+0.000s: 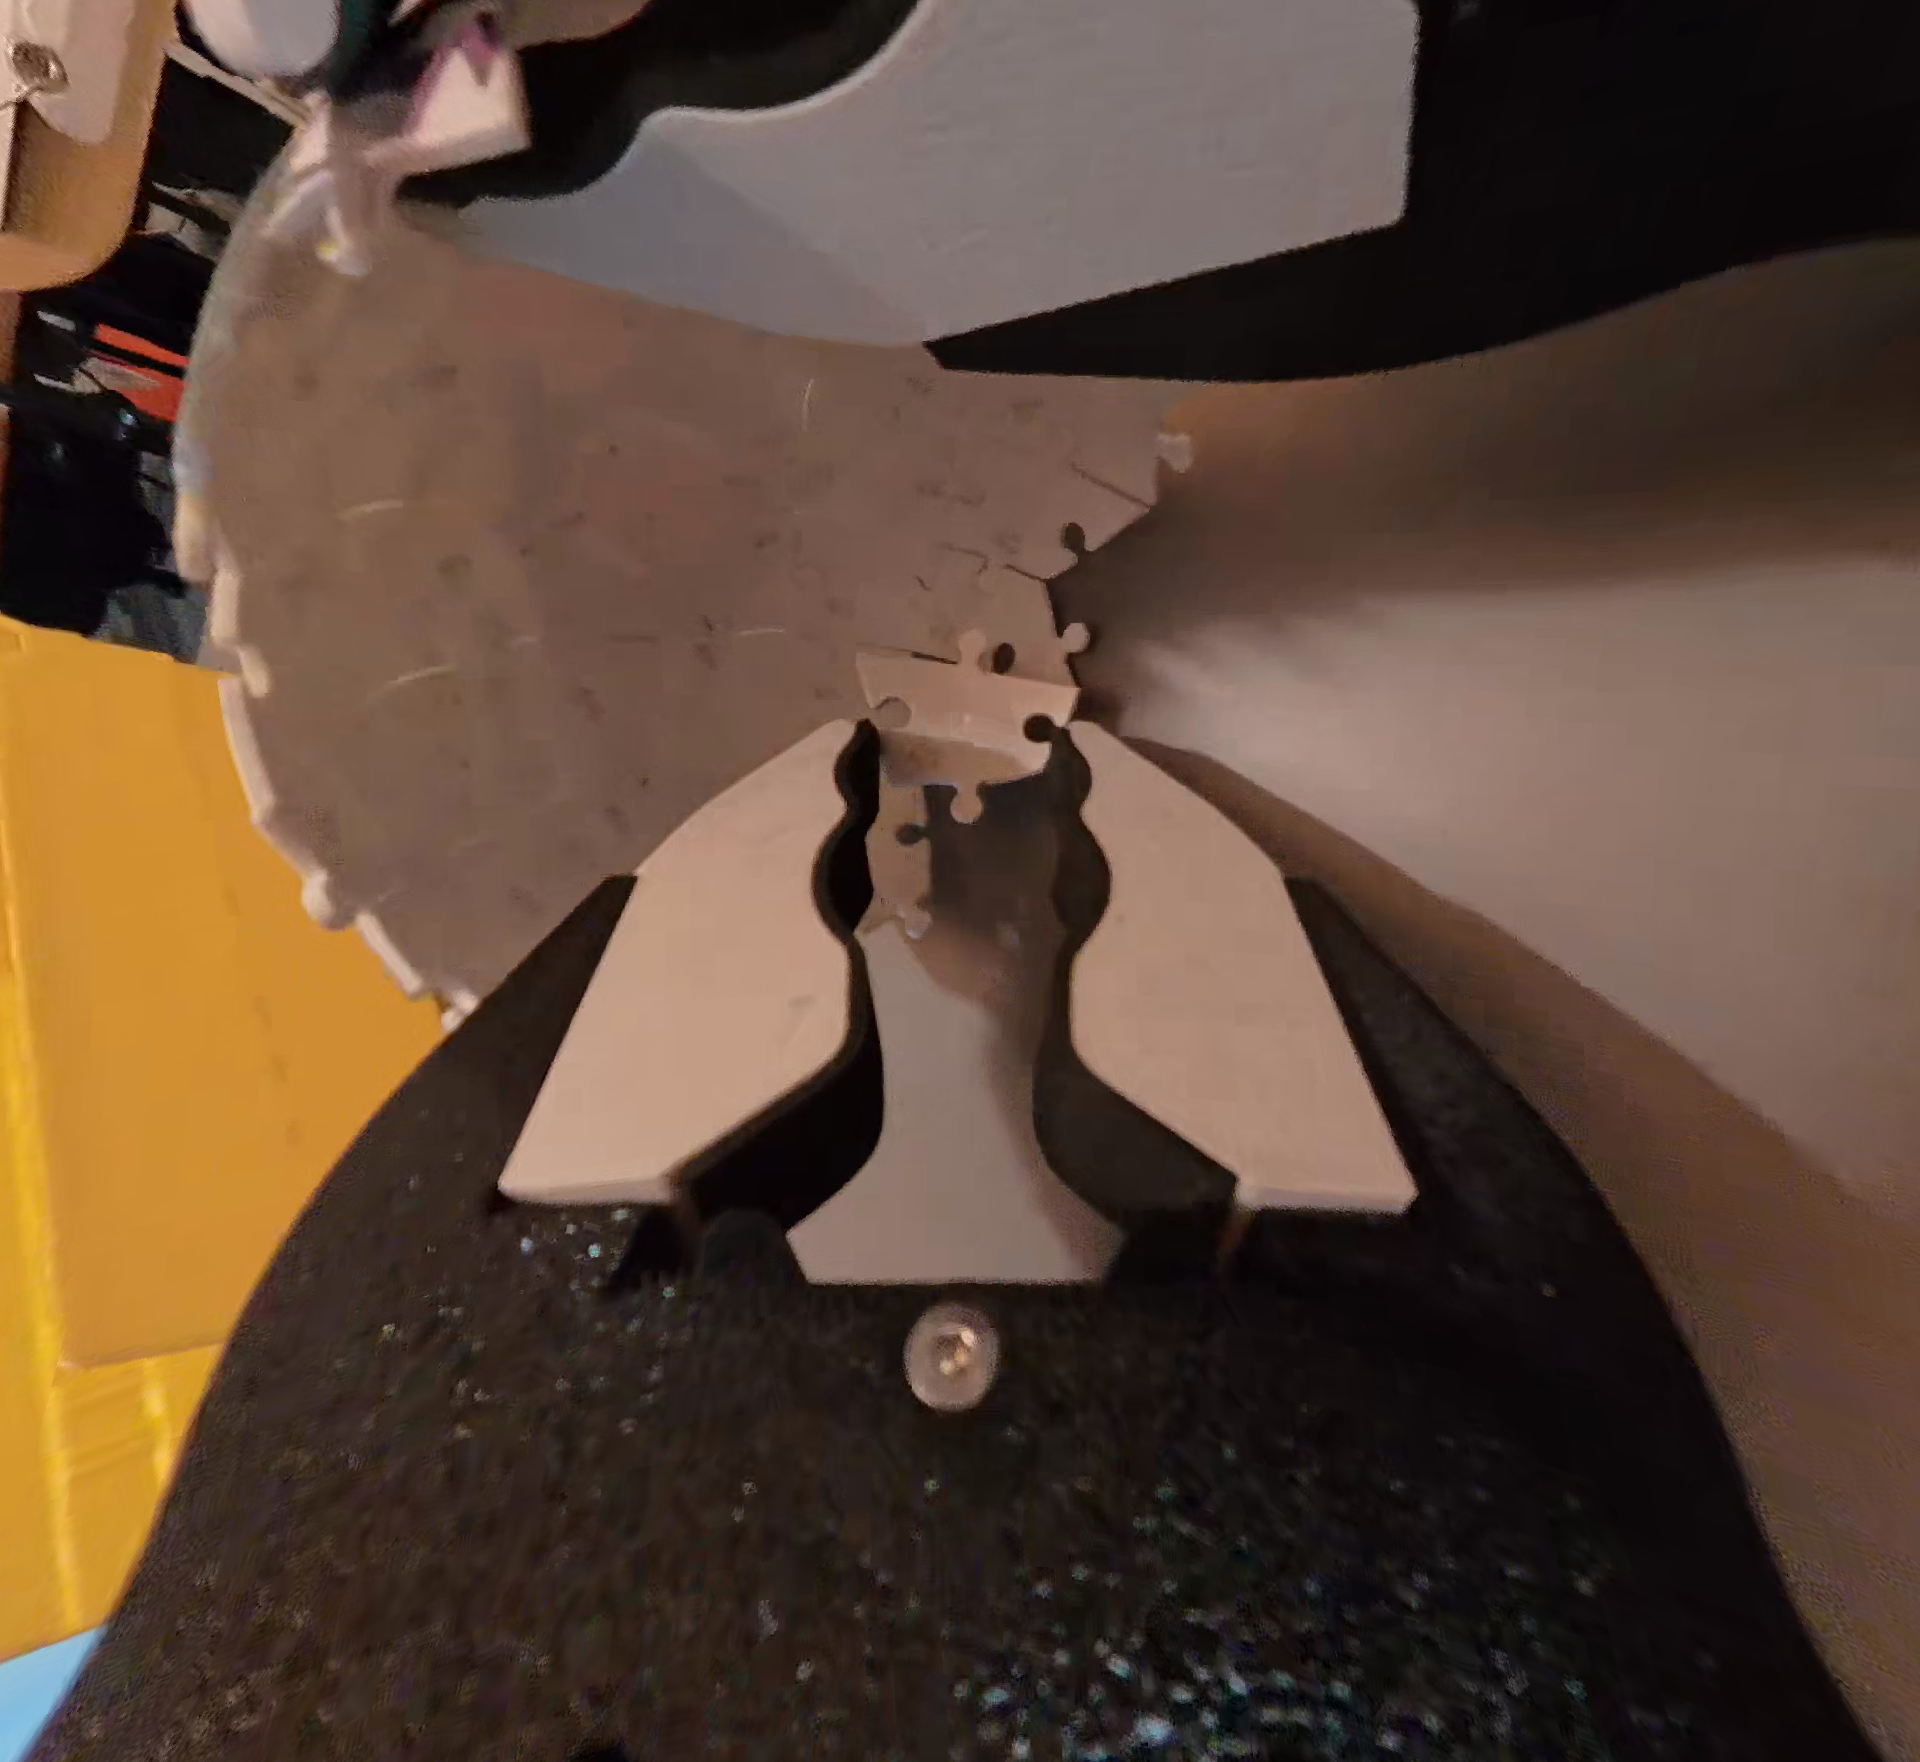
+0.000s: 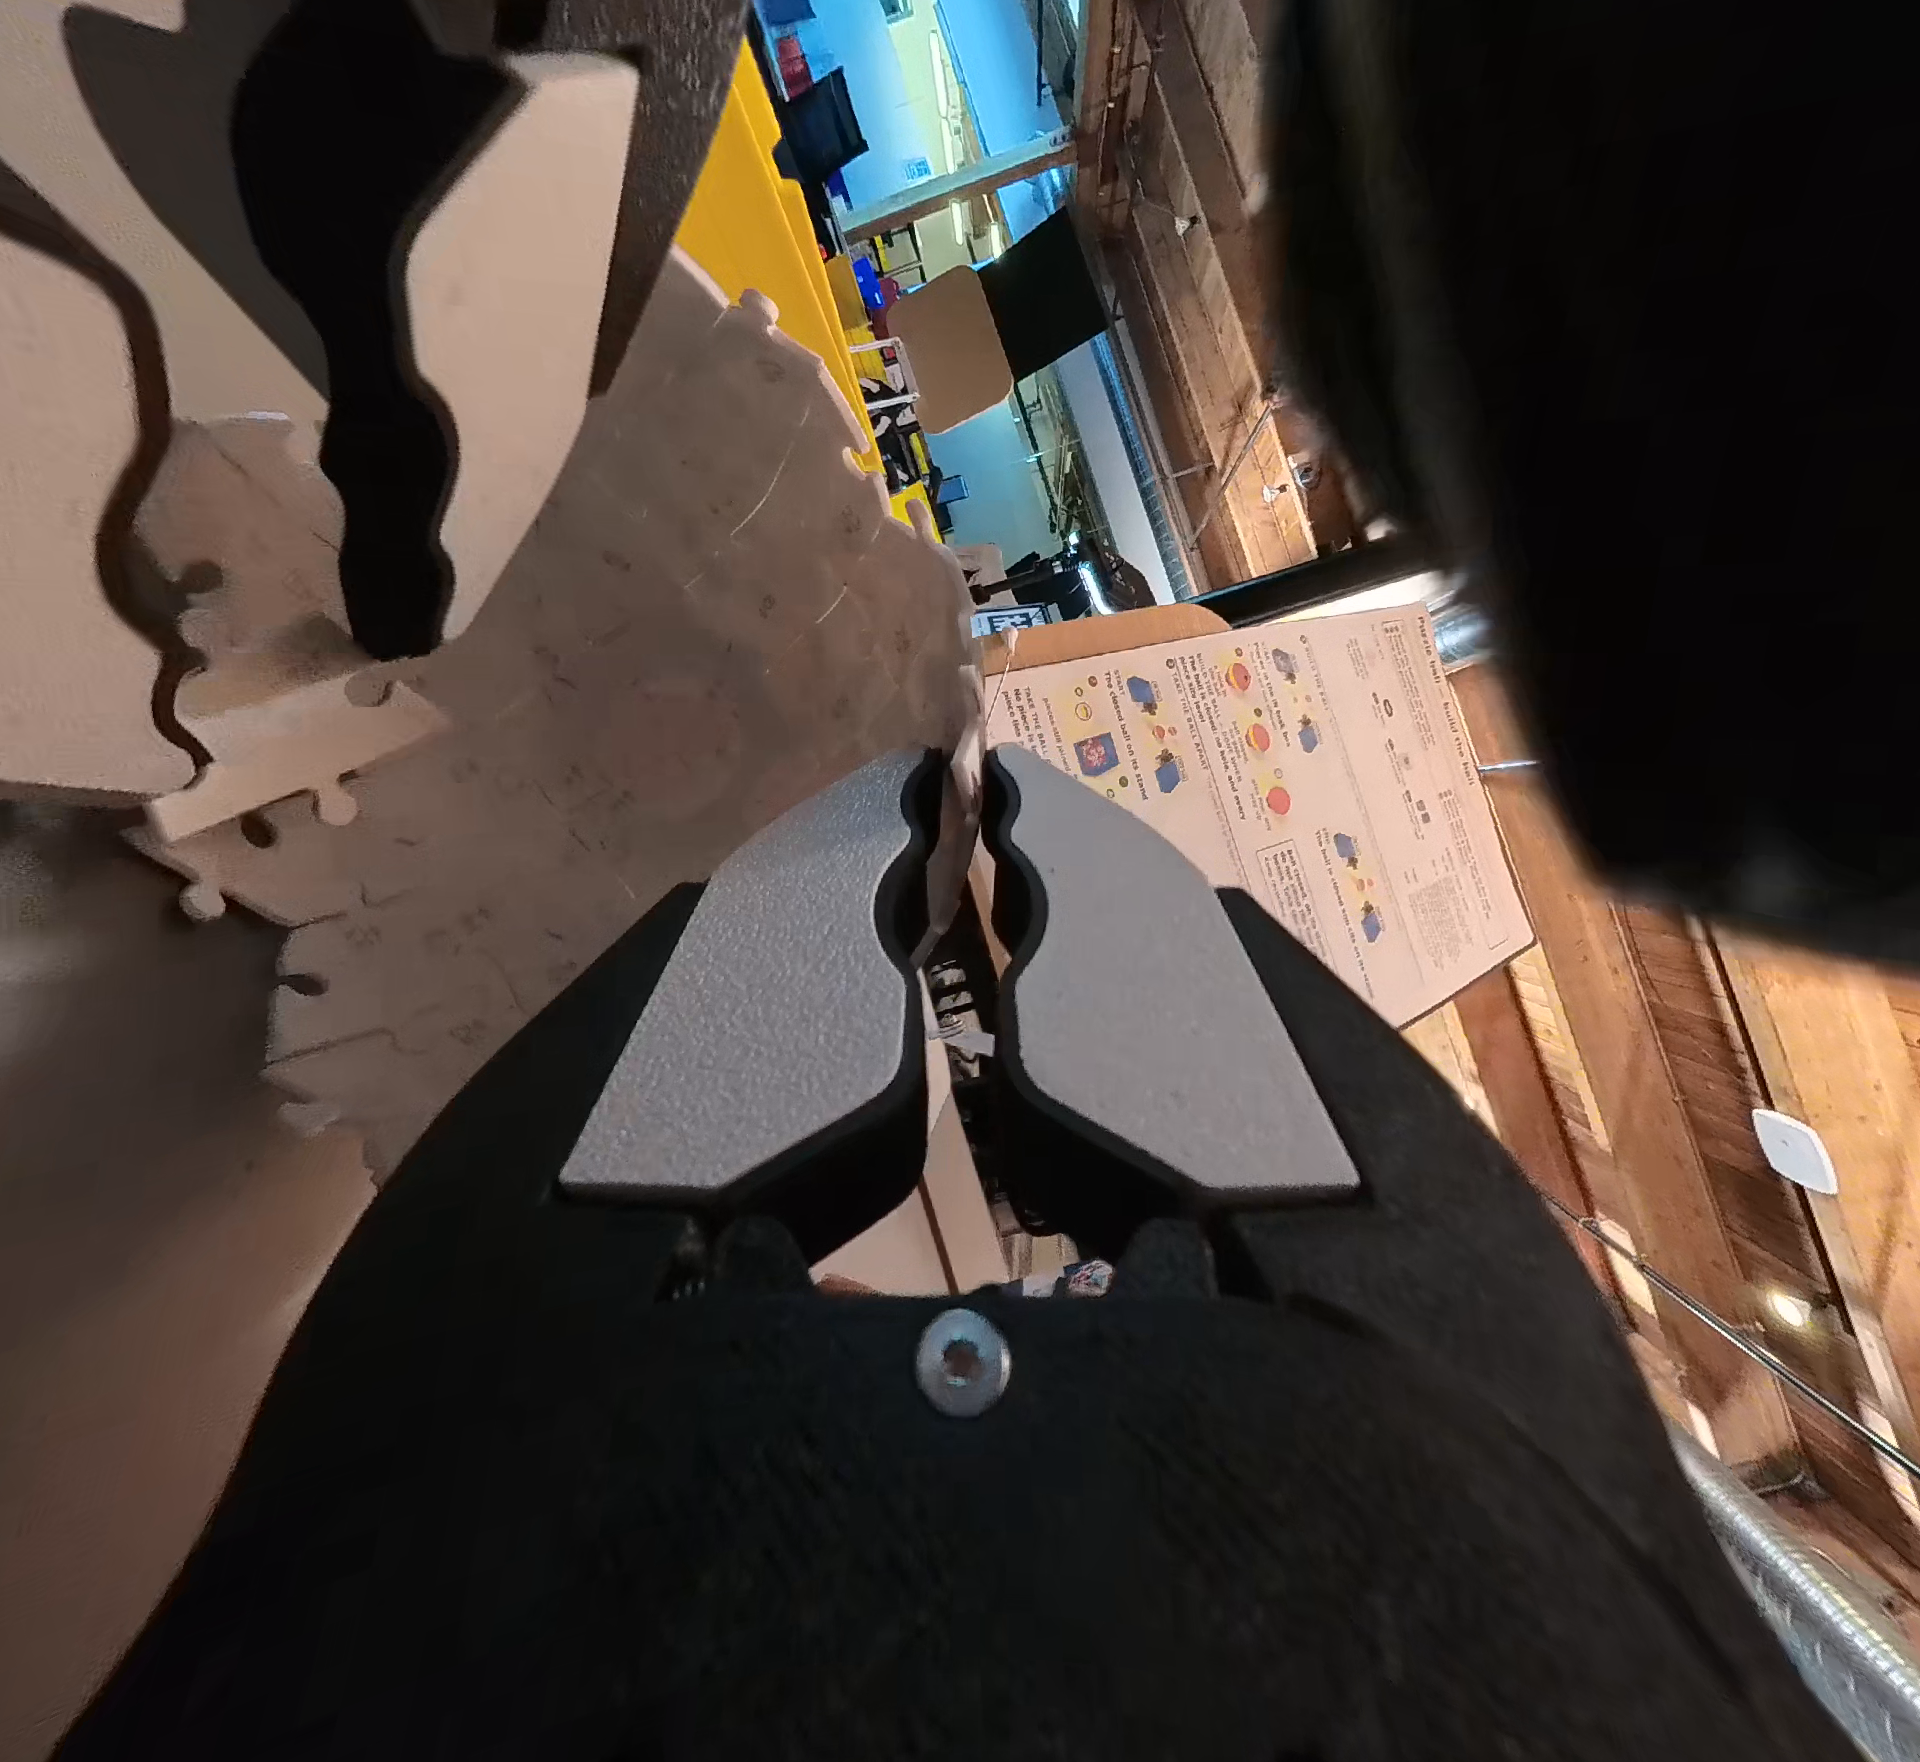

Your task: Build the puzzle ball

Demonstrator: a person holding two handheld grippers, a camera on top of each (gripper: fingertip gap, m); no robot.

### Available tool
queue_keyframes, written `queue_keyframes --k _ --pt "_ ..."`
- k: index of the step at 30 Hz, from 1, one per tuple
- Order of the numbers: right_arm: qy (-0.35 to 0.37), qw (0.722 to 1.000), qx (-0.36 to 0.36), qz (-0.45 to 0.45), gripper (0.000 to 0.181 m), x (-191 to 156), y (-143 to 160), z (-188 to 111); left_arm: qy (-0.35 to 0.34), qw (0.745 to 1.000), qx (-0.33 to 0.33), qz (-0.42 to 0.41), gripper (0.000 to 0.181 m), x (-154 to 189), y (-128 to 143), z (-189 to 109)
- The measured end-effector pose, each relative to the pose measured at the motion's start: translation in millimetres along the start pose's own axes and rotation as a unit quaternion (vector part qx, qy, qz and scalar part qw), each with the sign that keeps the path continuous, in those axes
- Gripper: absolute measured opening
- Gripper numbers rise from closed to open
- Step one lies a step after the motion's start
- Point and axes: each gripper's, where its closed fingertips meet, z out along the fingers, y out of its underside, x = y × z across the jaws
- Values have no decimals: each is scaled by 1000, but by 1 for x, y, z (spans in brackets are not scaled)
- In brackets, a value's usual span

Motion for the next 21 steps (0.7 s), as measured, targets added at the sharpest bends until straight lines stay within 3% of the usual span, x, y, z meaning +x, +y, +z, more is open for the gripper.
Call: queue_keyframes --k 6,14,17,21 --pt "-1 1000 -3 8 6 0 4 0 -8 999 -20 40 31 -2 5 12" --pt "-1 1000 -2 13 7 0 4 0 -23 1000 16 5 32 -5 7 10" --pt "-1 1000 -1 15 7 0 4 0 -33 997 39 -51 20 -9 -2 0" --pt "-1 1000 -2 19 7 -1 5 1 -50 979 67 -185 18 -15 -17 -1"
